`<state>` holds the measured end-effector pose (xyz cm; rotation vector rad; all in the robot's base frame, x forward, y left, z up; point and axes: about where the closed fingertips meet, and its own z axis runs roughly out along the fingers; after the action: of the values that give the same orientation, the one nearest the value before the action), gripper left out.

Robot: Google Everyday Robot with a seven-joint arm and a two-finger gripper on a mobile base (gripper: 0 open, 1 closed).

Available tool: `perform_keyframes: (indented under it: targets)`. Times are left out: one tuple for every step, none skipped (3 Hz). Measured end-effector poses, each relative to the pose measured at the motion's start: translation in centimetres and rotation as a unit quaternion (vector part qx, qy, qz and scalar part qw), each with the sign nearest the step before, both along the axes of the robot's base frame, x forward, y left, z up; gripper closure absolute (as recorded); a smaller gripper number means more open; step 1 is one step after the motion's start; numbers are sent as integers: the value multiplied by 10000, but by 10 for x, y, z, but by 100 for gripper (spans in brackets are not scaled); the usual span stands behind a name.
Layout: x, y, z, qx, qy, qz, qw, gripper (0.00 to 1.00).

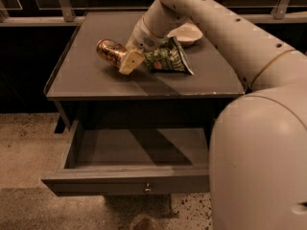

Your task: Place orange can into top drawer

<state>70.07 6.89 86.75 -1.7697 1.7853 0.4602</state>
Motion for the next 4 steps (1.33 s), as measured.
perform_keyframes:
  targets:
    - [-41,-15,10,180,58,-6,9998,100]
    - [-89,-26,2,262,319,46,9991,100]
    - [-89,-26,2,263,317,46,9991,100]
    - [-95,-18,-2,158,387,181,9990,100]
